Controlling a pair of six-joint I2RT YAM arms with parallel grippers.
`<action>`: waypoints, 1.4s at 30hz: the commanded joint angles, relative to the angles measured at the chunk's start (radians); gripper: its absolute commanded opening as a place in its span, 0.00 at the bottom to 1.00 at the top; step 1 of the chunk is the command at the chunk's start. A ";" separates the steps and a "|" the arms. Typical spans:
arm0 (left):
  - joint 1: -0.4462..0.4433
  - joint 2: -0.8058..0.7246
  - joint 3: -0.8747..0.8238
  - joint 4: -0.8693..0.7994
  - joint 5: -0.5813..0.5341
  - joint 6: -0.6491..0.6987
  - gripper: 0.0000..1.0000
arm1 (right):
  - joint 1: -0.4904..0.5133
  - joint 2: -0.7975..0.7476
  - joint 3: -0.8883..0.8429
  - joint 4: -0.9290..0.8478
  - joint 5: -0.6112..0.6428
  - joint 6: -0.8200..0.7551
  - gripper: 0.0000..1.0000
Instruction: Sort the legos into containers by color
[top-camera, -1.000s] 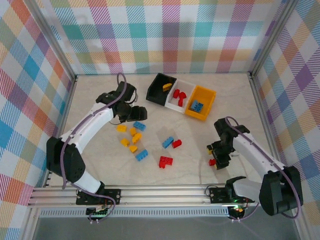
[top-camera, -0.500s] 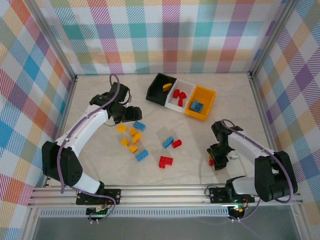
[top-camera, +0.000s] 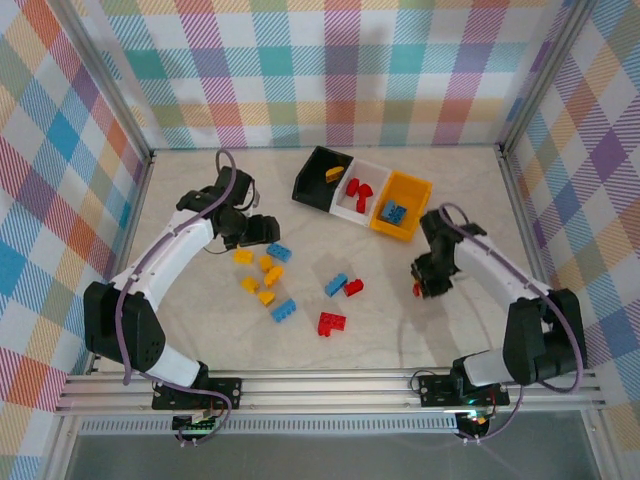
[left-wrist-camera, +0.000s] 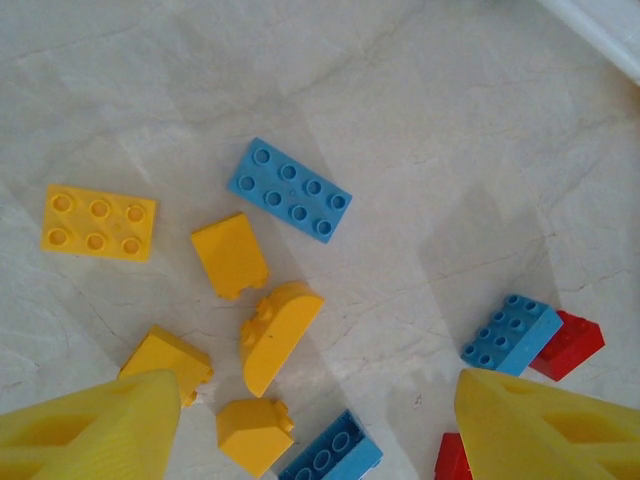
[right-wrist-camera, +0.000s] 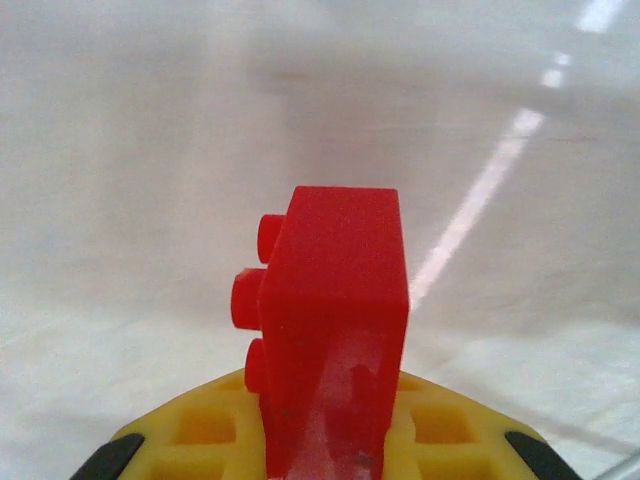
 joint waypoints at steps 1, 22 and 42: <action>0.007 -0.020 -0.043 -0.001 0.024 0.027 0.73 | 0.027 0.080 0.186 0.024 -0.022 -0.131 0.17; 0.005 -0.129 -0.180 -0.047 0.066 -0.067 0.74 | 0.031 0.920 1.206 0.114 -0.259 -0.568 0.26; 0.007 -0.082 -0.188 0.055 0.065 -0.087 0.75 | 0.152 0.334 0.683 0.151 0.032 -0.892 0.85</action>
